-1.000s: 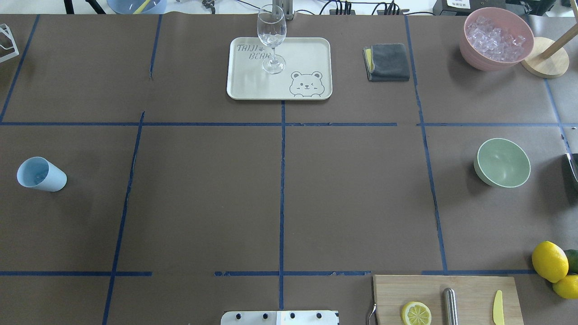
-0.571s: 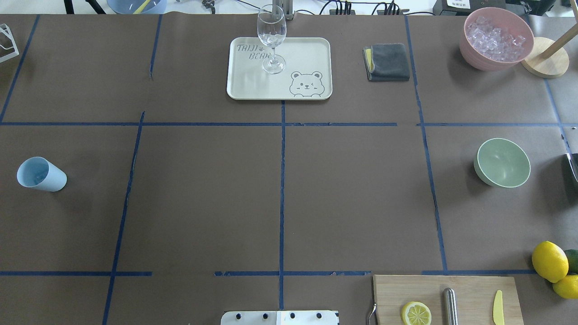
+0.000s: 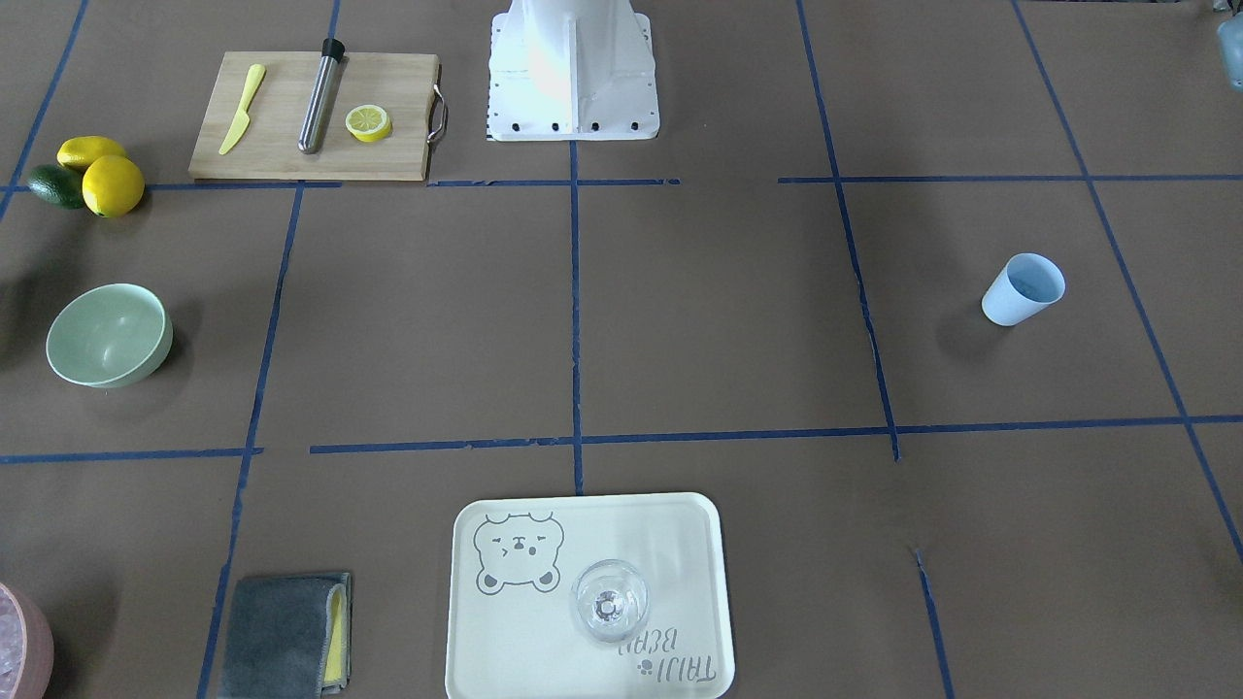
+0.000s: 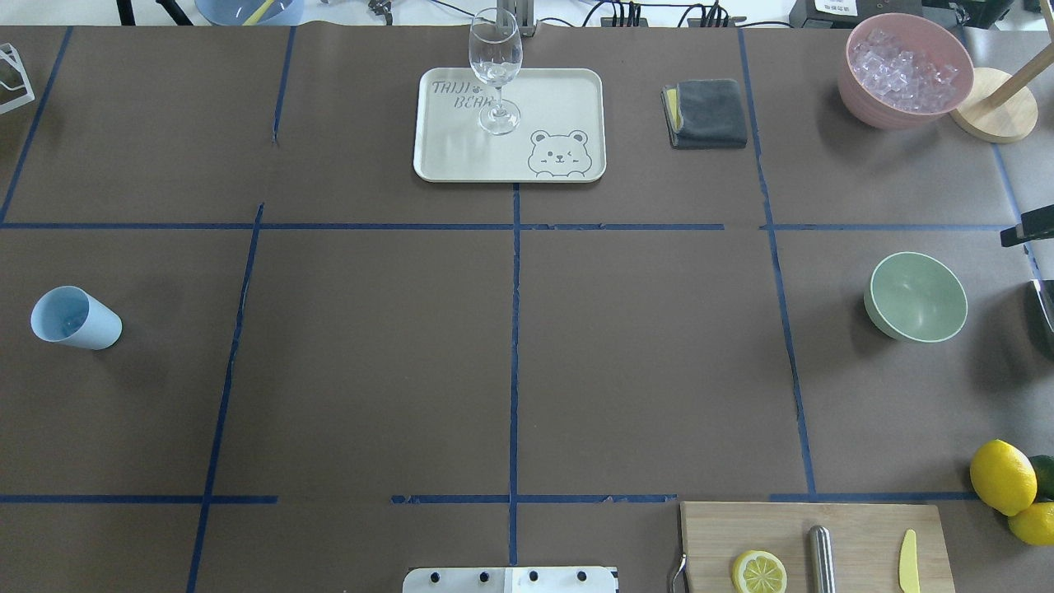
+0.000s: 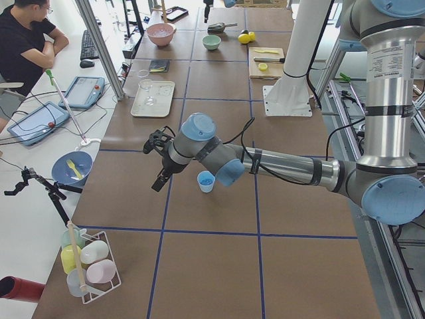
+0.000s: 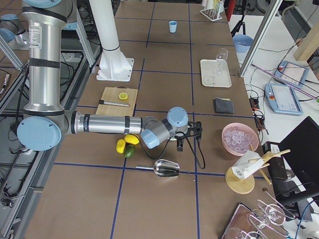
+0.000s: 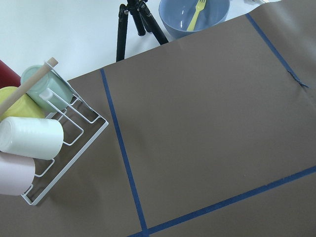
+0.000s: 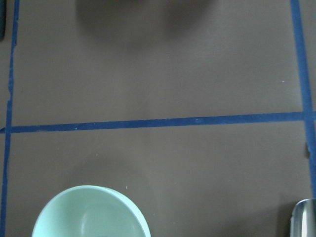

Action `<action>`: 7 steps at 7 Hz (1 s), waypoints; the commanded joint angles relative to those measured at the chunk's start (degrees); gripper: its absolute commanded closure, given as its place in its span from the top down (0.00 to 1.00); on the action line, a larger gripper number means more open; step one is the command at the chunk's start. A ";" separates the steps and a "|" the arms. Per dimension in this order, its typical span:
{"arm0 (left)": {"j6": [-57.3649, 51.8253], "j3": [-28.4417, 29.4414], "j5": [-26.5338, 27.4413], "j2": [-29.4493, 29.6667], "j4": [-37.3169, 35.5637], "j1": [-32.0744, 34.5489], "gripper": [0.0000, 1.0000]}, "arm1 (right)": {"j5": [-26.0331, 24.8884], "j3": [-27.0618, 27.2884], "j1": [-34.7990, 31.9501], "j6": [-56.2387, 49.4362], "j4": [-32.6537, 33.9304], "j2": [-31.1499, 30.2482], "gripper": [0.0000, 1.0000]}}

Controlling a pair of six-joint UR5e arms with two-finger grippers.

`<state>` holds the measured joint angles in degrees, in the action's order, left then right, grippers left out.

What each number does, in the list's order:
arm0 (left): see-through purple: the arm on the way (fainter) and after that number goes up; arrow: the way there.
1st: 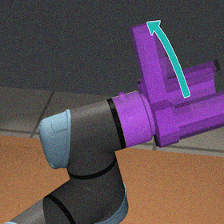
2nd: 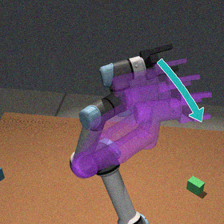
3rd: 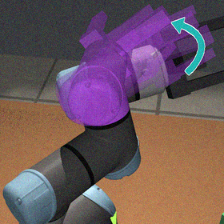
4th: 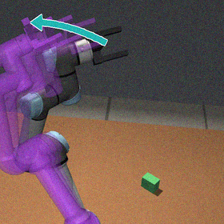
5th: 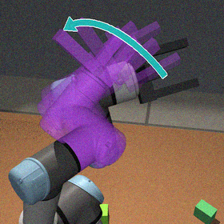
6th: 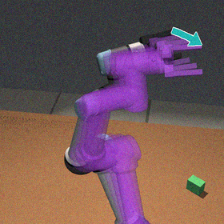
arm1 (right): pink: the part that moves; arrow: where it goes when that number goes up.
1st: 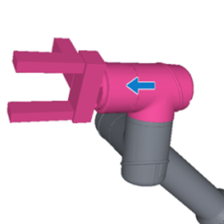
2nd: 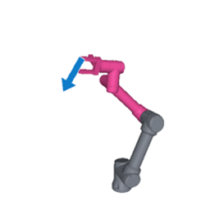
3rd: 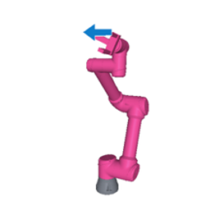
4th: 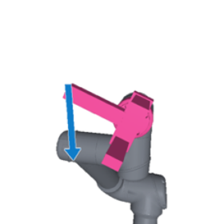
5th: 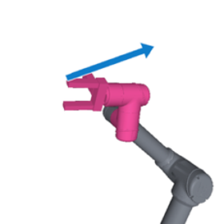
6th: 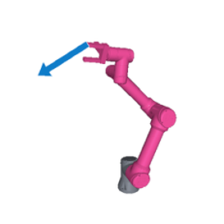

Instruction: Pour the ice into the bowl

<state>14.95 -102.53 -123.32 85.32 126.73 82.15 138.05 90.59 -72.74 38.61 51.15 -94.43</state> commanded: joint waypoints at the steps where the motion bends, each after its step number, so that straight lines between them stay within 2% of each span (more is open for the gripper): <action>1: 2.19 -1.53 1.07 -0.60 1.32 -1.12 1.00 | -3.81 0.20 6.44 1.82 -2.28 -0.92 1.00; 2: 2.45 -2.23 1.07 -0.86 1.32 -1.20 1.00 | -5.14 0.12 8.30 1.82 -2.63 -1.97 1.00; 3: 3.41 -2.67 1.07 -0.86 1.32 -1.55 1.00 | -6.72 -0.41 10.14 2.61 -6.81 -3.46 1.00; 5: 3.42 -2.59 1.07 -1.04 1.32 -1.56 1.00 | -9.98 -0.59 14.90 7.18 -7.65 -3.21 1.00; 6: 3.42 -2.59 1.07 -1.04 1.32 -1.56 1.00 | -10.08 -0.59 14.82 7.18 -7.73 -3.65 0.94; 7: 3.16 -2.50 1.07 -1.04 1.32 -1.56 1.00 | -9.91 -0.50 14.64 6.84 -7.73 -4.35 0.51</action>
<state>18.29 -105.10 -122.26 84.30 128.05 80.60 128.27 90.05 -58.22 45.48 43.53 -98.12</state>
